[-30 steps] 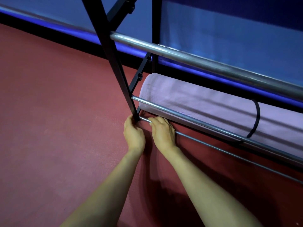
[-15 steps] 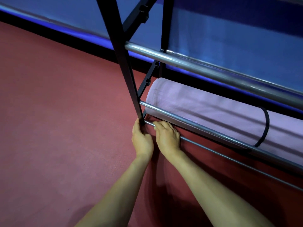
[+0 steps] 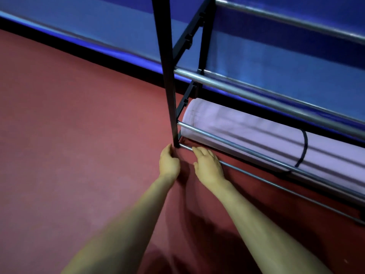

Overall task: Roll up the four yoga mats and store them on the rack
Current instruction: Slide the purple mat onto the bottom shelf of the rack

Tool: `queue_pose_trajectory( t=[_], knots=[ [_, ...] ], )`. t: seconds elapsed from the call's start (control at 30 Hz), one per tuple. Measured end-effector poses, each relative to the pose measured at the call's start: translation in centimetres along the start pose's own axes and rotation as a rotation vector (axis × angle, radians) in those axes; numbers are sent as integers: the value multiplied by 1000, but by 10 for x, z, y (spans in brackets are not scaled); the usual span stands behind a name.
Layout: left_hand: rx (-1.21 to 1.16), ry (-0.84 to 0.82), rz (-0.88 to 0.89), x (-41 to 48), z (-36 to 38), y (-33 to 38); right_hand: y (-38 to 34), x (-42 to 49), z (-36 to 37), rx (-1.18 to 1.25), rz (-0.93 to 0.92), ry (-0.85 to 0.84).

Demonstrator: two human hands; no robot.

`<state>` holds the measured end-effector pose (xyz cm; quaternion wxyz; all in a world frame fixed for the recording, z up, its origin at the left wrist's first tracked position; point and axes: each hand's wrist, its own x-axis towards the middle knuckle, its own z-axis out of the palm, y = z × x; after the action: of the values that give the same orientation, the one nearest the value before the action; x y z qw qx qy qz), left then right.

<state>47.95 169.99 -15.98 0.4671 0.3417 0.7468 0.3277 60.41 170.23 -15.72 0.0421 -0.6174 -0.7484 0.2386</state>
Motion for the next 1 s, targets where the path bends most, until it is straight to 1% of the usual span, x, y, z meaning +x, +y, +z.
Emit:
queue_pose_trajectory(
  t=[0.1,0.2,0.27,0.4,0.53,0.6,0.7,0.87,1.0],
  knots=[
    [331,-103,-109,-25,-32,11,4,-35,-38,-49,48,-10],
    [569,-248,-130,-86,-74,32,-4,-88,-89,-148,143,-155],
    [686,-327,-124,-135,-100,51,-16,-125,-127,-202,198,-256],
    [841,-396,-59,-228,-142,102,-57,-204,-209,-241,236,-297],
    [985,-456,78,-321,-170,158,-94,-280,-285,-252,236,-298],
    [1024,-454,125,-361,-180,180,-105,-312,-314,-252,239,-307],
    [1028,-393,138,-417,-191,199,-116,-357,-349,-239,229,-301],
    [975,-290,119,-525,-193,201,-118,-442,-389,-207,159,-225],
    [918,-216,65,-623,-187,189,-117,-528,-407,-195,68,-230]
  ],
)
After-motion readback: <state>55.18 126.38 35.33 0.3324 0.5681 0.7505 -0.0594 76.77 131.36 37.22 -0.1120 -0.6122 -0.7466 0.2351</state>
